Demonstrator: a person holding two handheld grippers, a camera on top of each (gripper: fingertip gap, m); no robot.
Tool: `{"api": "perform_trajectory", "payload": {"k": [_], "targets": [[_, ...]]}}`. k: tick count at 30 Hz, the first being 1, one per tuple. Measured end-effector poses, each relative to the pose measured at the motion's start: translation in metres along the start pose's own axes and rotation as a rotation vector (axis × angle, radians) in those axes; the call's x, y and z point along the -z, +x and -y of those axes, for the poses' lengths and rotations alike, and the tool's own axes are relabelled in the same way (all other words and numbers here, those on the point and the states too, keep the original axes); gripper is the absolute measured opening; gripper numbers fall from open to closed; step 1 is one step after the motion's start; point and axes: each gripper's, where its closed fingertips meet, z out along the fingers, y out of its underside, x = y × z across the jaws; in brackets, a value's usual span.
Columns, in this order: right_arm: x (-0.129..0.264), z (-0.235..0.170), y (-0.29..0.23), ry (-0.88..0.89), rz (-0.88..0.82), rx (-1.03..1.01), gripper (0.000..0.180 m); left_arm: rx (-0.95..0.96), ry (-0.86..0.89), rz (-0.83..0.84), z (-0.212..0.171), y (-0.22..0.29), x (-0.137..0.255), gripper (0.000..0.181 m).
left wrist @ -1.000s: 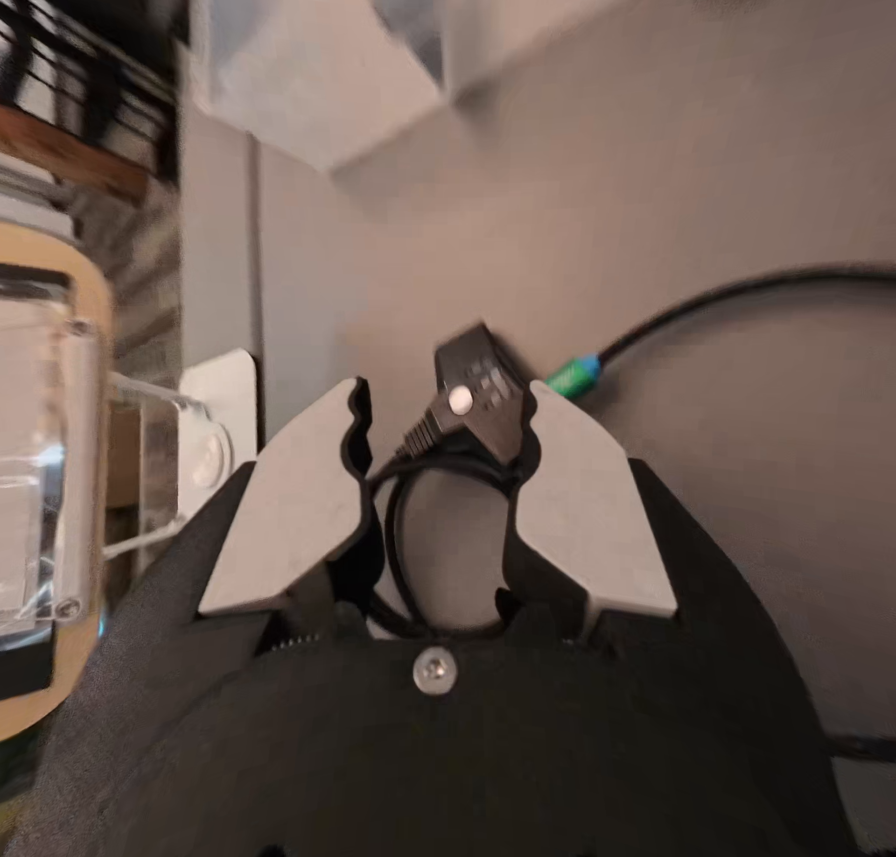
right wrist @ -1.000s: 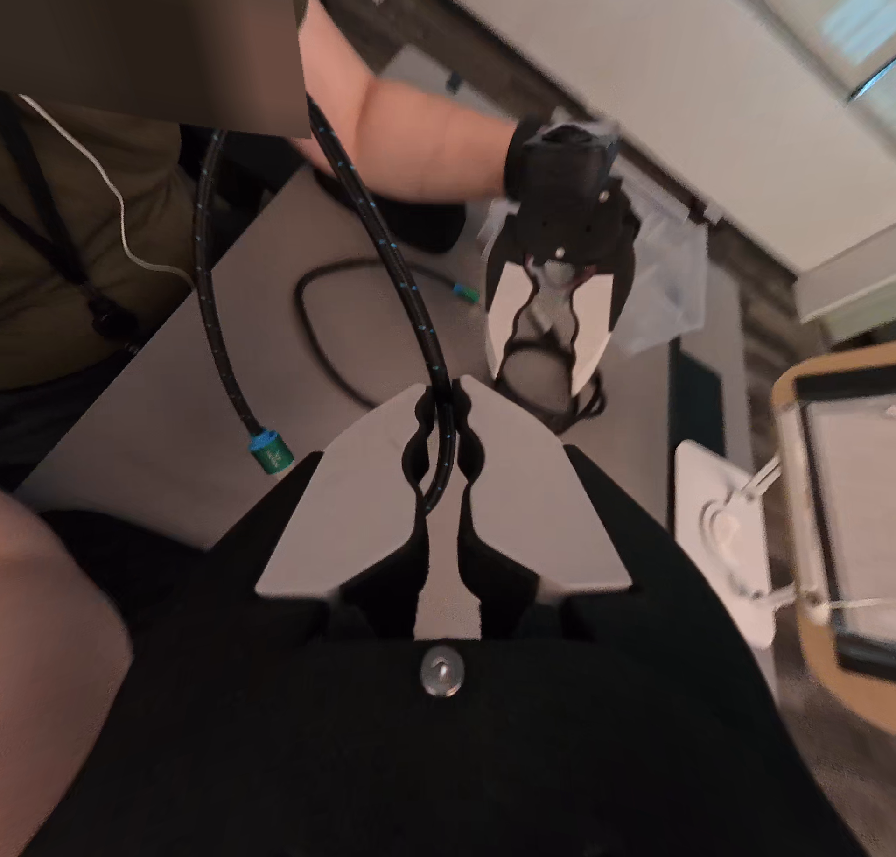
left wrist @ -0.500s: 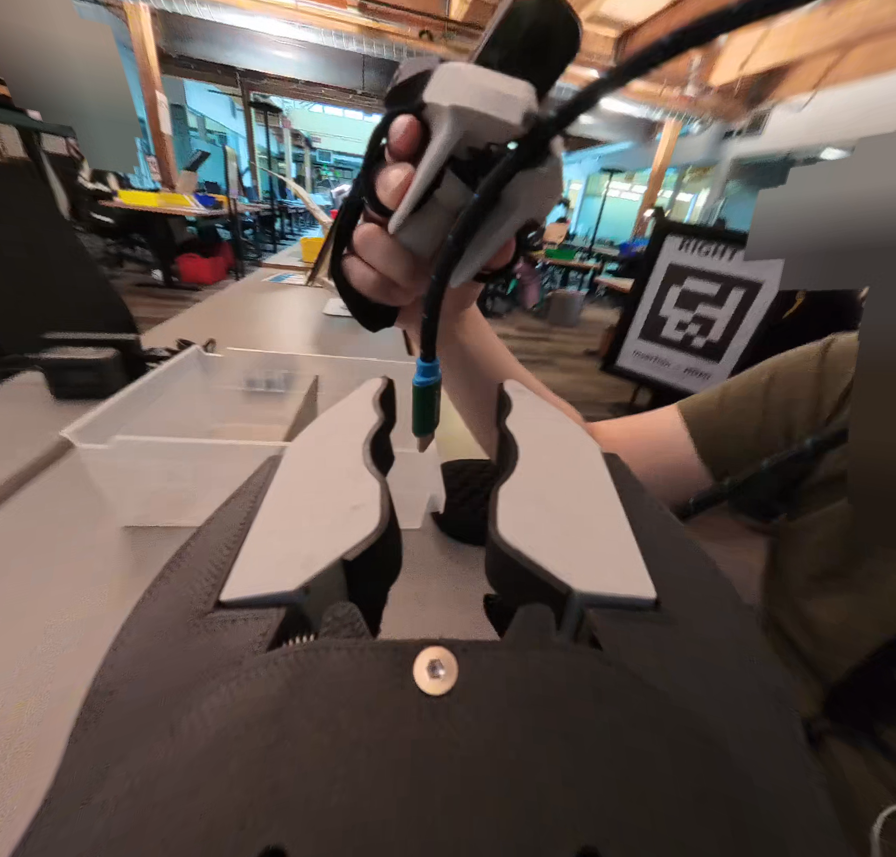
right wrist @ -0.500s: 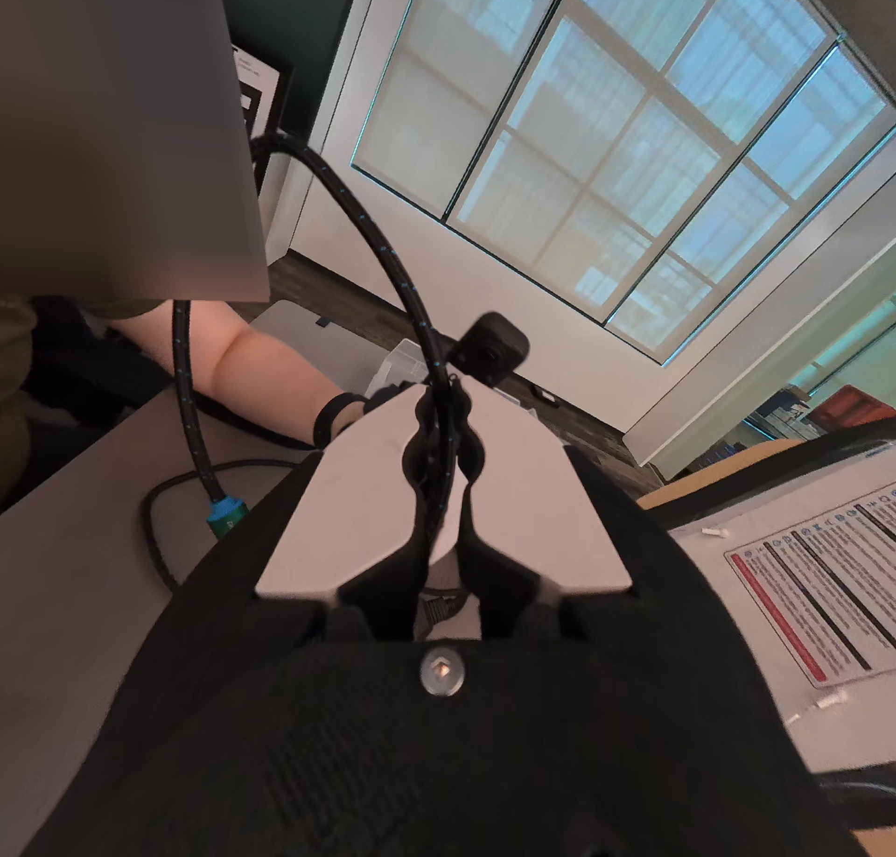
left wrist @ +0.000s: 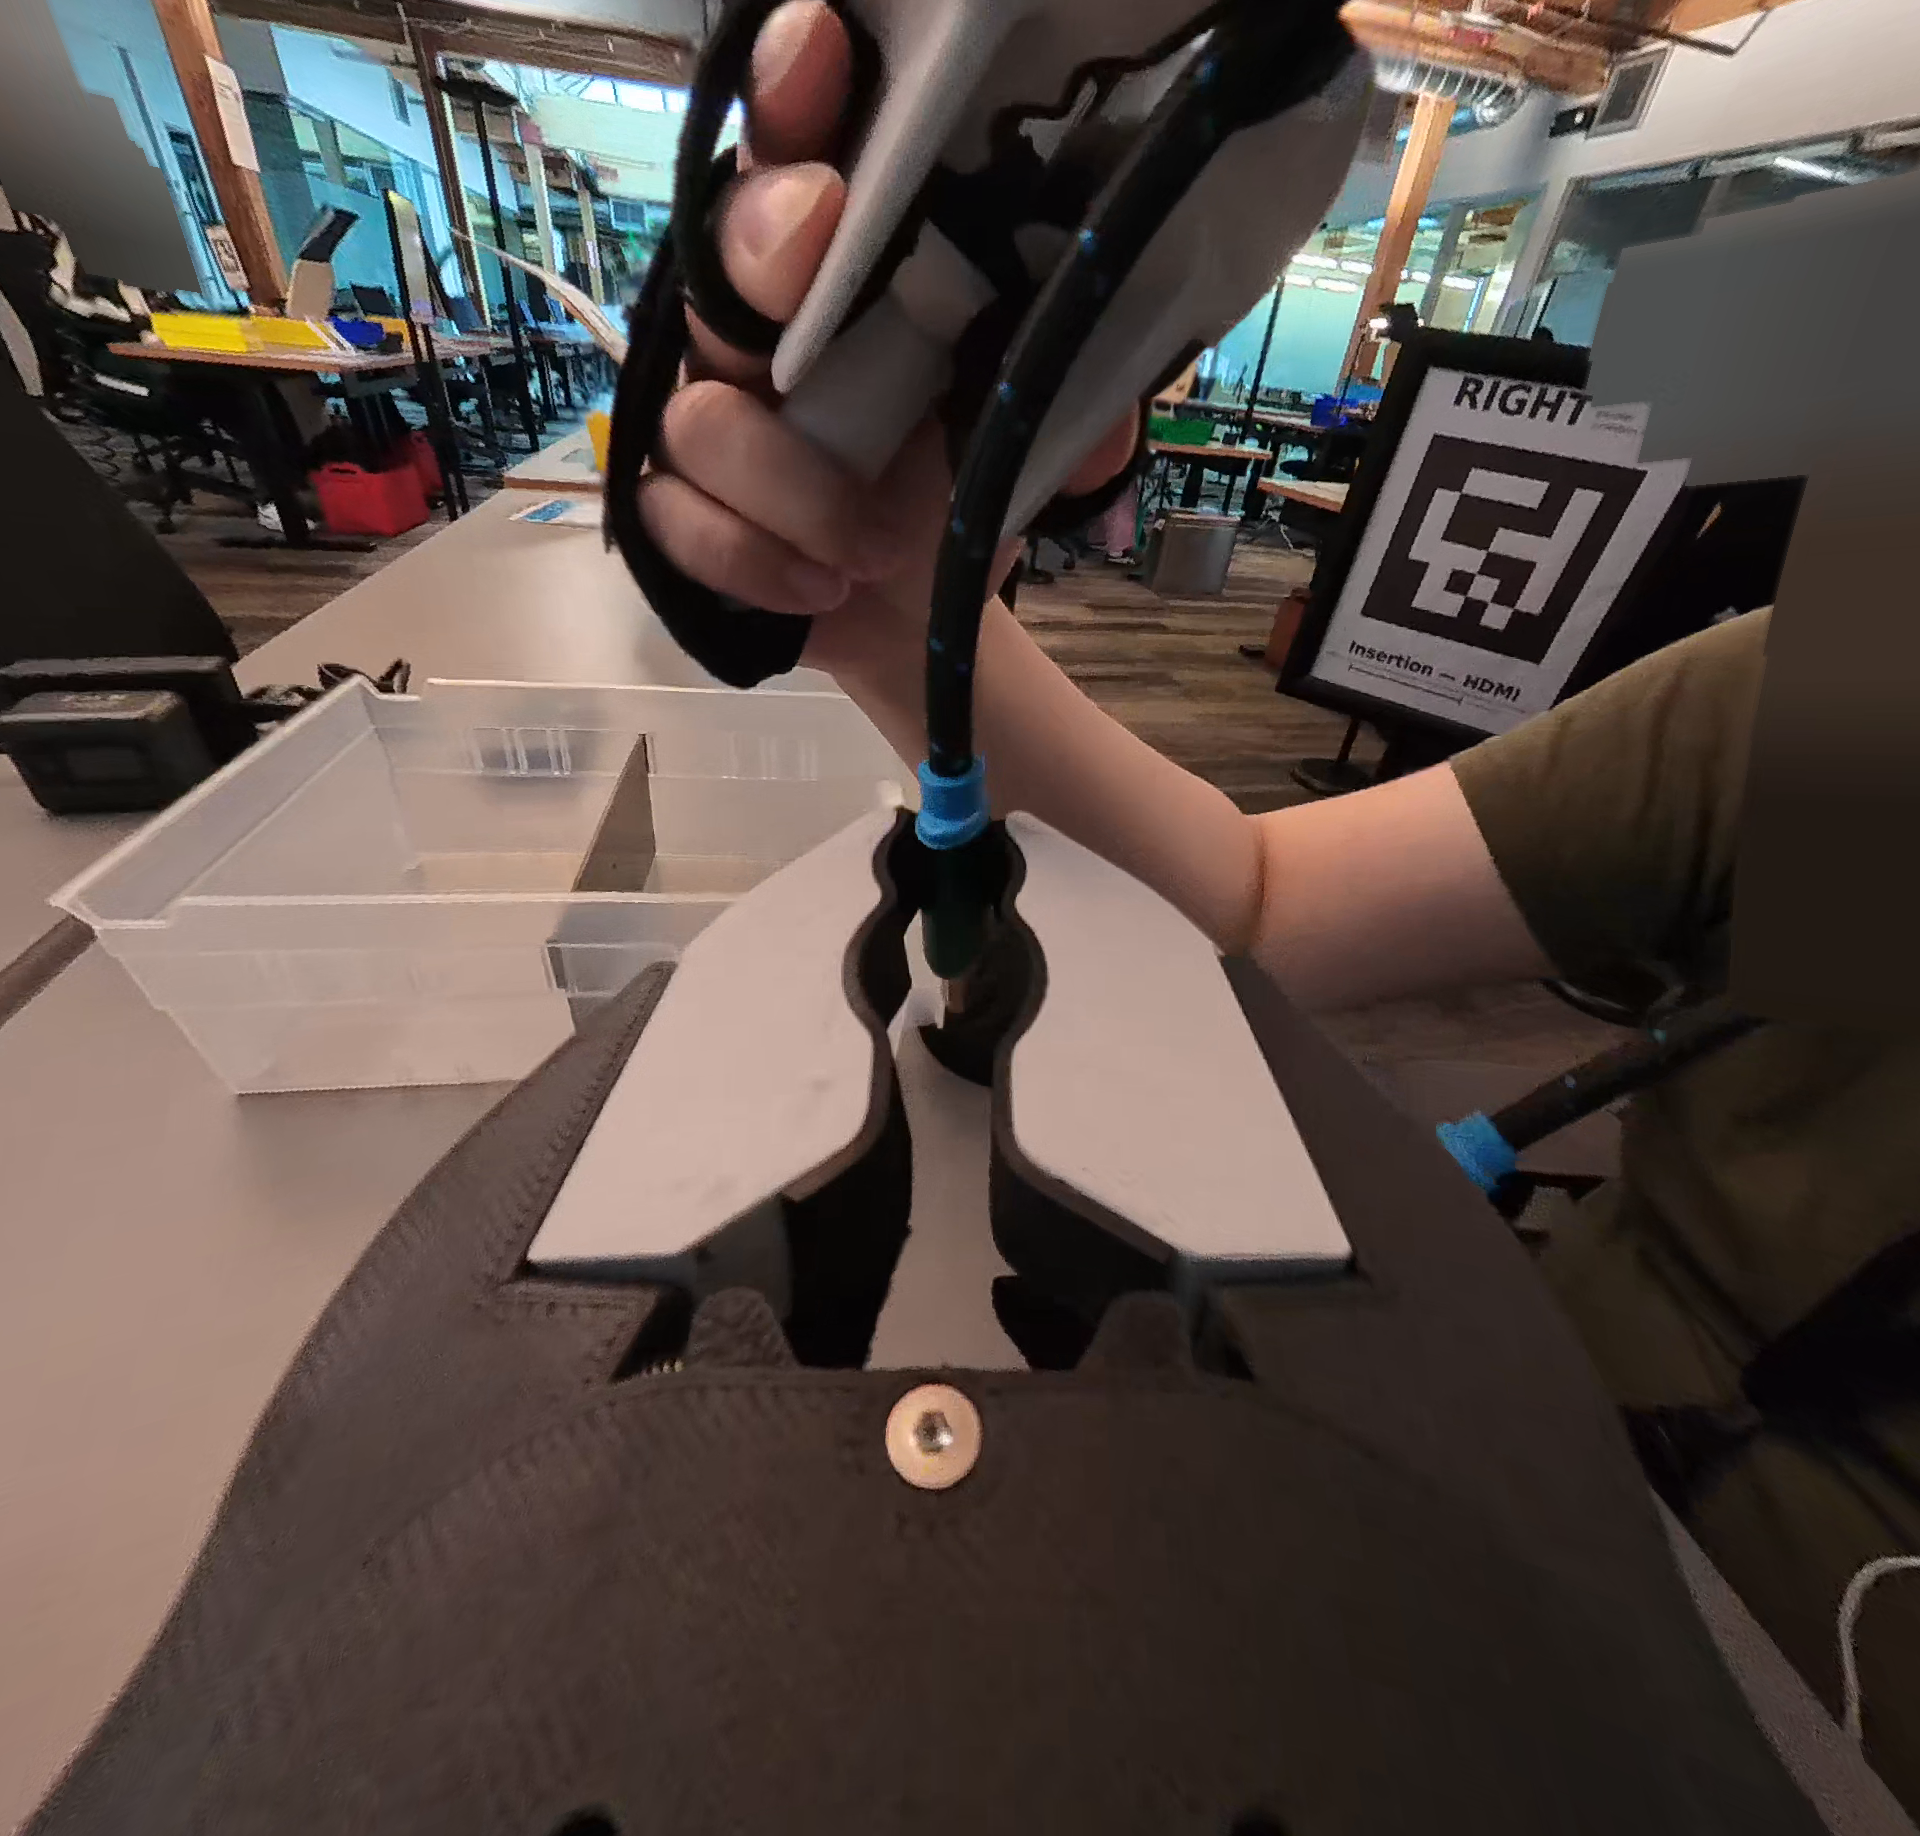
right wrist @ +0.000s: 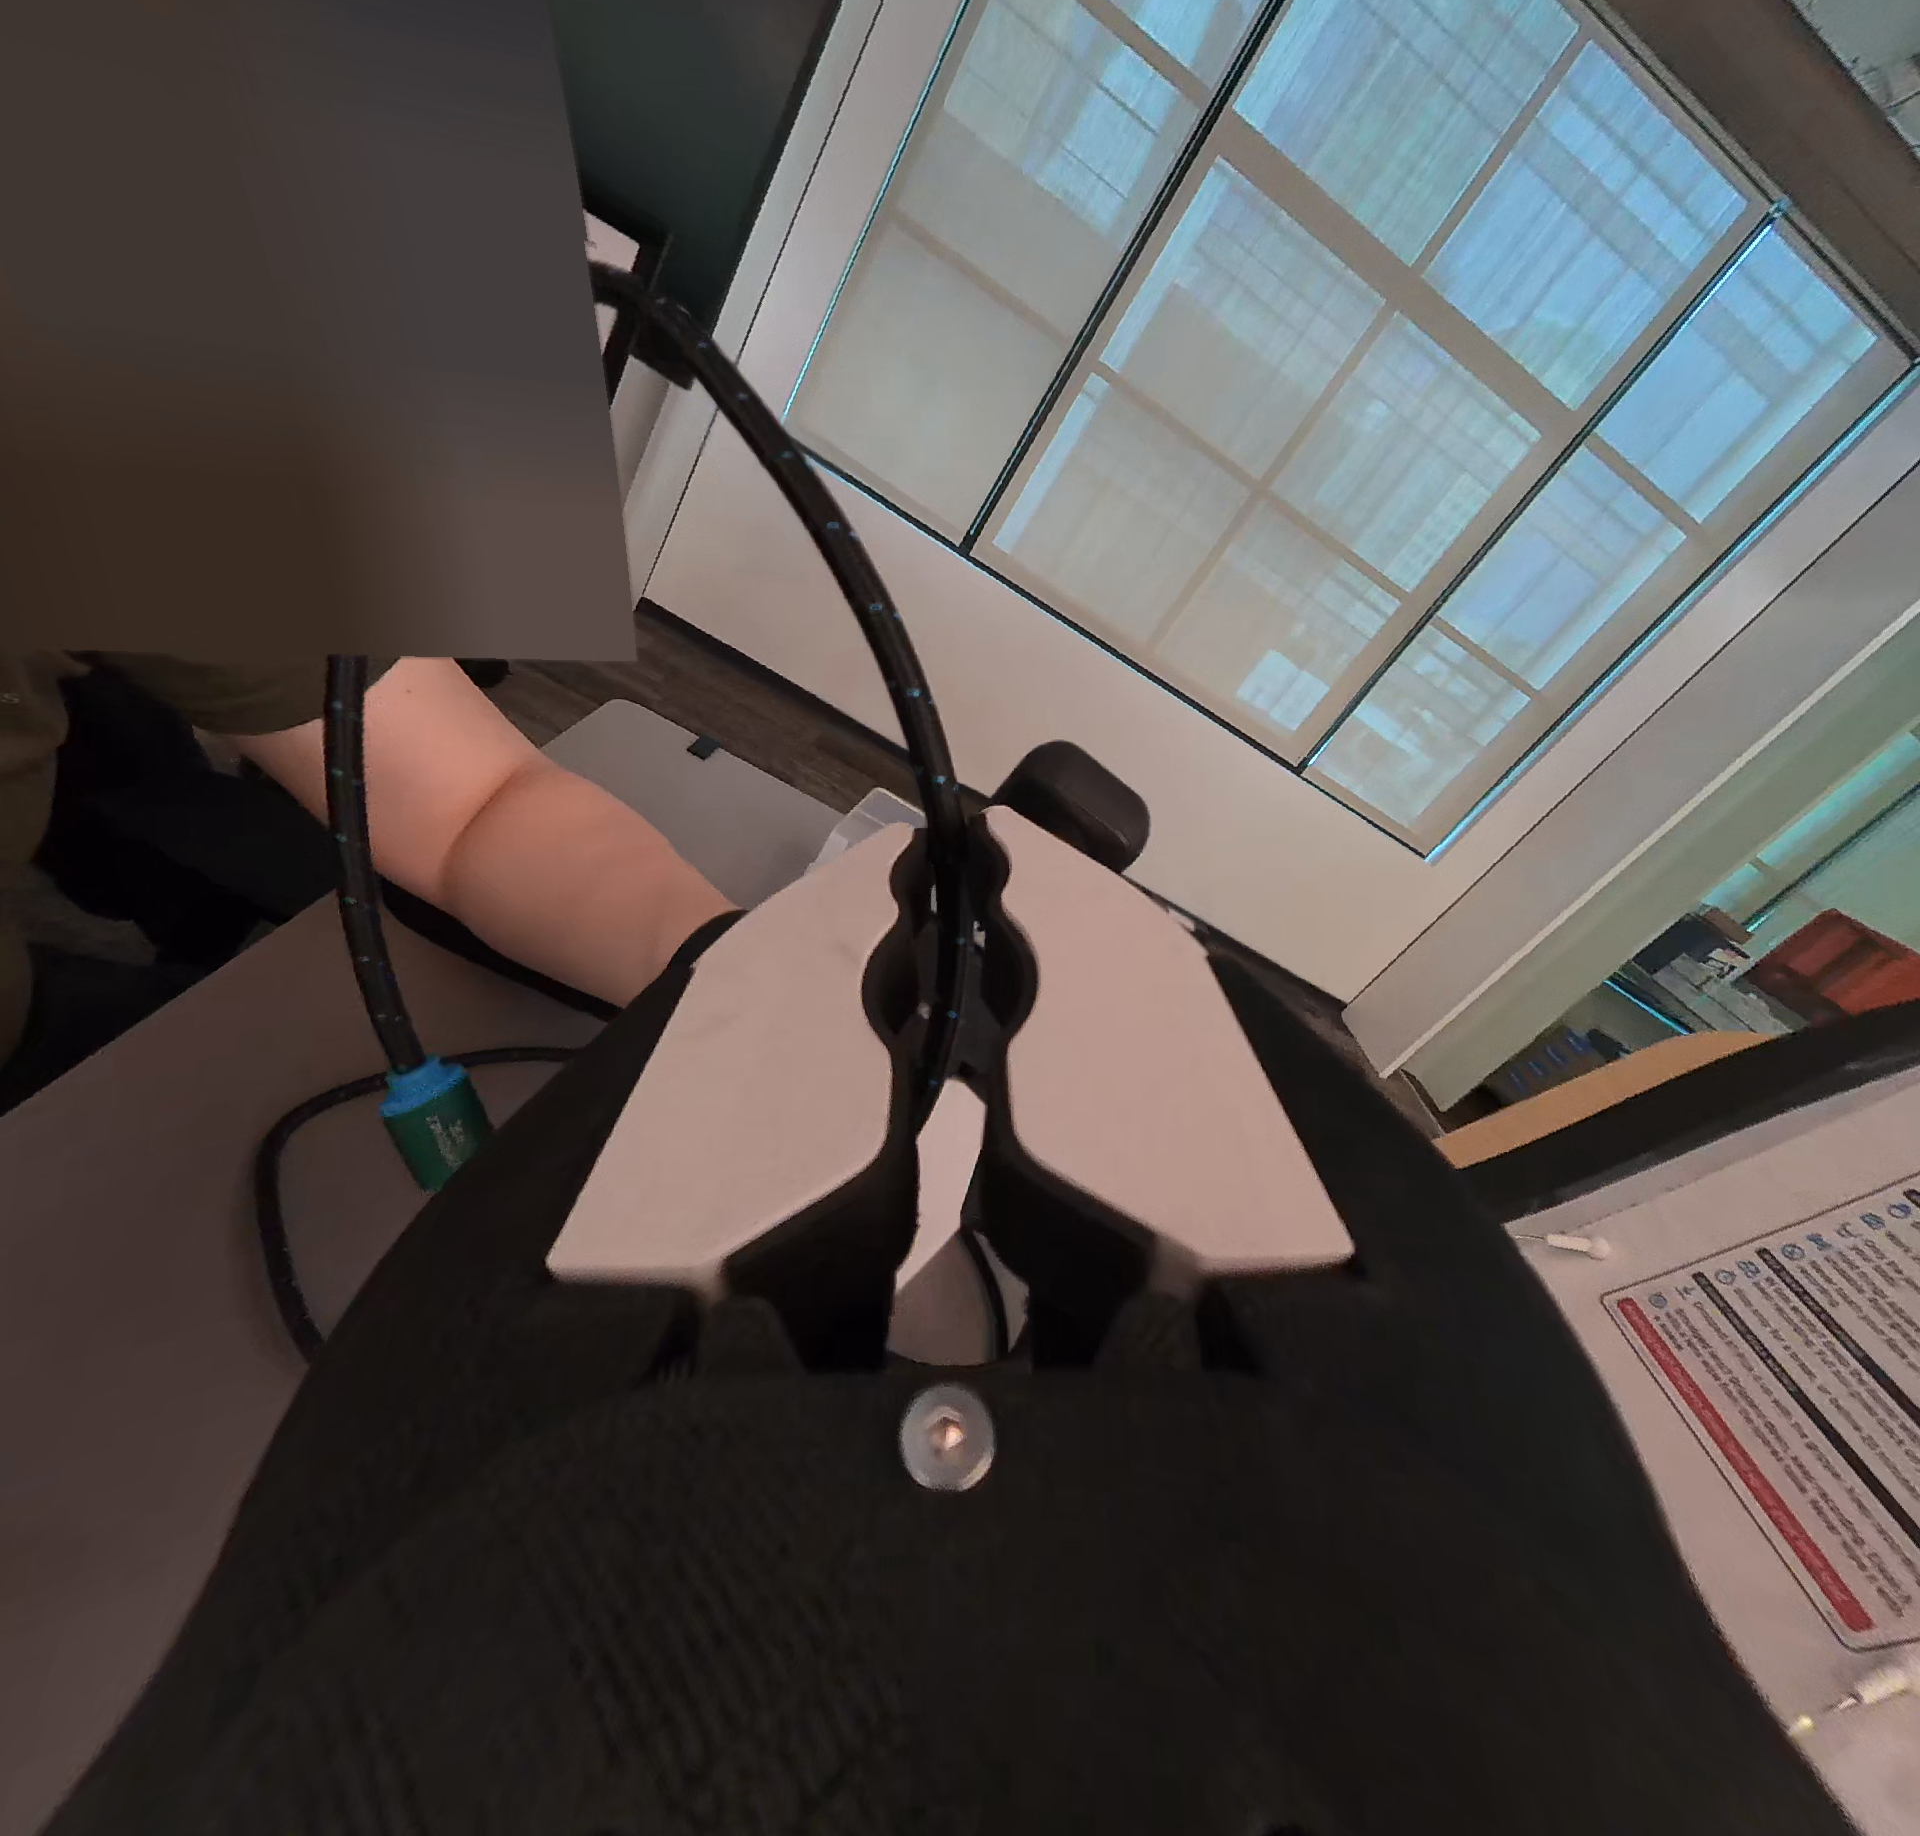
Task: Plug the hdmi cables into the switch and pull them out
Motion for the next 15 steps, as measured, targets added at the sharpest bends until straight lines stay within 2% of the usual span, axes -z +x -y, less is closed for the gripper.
{"api": "perform_trajectory", "payload": {"k": [8, 15], "targets": [[0.031, 0.002, 0.011, 0.053, -0.043, 0.013, 0.008, 0.096, -0.042, 0.009, 0.026, -0.009, 0.043, 0.011], [0.033, -0.018, 0.009, 0.083, -0.02, 0.033, 0.015, 0.206, -0.082, 0.035, 0.037, -0.008, 0.06, 0.011]]}}
